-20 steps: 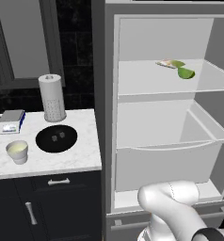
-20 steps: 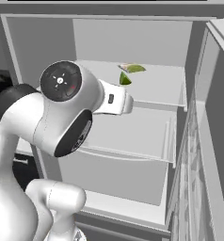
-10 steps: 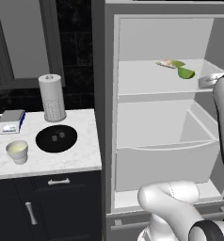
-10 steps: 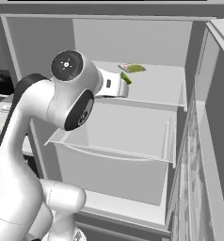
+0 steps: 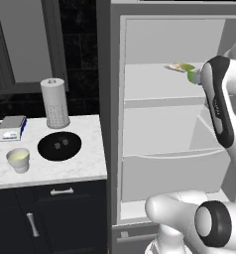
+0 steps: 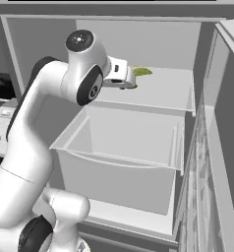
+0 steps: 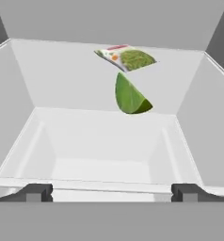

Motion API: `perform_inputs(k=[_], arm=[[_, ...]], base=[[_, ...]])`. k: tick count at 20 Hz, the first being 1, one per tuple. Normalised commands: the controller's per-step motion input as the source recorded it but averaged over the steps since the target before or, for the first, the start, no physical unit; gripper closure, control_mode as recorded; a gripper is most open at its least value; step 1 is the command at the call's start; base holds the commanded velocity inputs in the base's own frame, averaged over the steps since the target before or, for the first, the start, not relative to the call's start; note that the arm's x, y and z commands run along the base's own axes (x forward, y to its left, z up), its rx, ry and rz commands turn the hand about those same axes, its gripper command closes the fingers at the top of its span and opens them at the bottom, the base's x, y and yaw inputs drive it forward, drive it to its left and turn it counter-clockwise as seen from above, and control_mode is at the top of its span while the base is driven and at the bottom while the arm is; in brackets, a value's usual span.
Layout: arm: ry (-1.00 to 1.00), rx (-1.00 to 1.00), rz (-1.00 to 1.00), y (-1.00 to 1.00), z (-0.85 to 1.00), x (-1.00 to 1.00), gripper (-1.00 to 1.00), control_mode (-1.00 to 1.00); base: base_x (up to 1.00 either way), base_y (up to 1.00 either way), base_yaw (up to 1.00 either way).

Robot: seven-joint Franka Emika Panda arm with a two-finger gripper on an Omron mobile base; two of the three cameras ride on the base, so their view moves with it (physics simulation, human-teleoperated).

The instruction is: Grab a lemon wedge from the fridge and one ice cube from the ice bowl, and put them in the glass of lemonade.

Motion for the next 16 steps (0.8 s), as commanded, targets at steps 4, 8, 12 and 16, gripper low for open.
perform_inputs(k=[4, 8, 12, 16], arm=[[0.00, 0.00, 0.00, -0.09, -0.17, 0.28, -1.00, -1.00], [-0.02, 0.00, 0.00, -0.26, -0.02, 0.17, -1.00, -1.00], [-0.04, 0.00, 0.00, -0.22, 0.00, 0.41, -1.00, -1.00], [0.00, 0.00, 0.04, -0.20, 0.01, 0.64, -1.00, -1.00]], base=[[0.00, 0.00, 0.00], [0.00, 0.00, 0.00], [0.00, 0.00, 0.00], [0.00, 0.00, 0.00]])
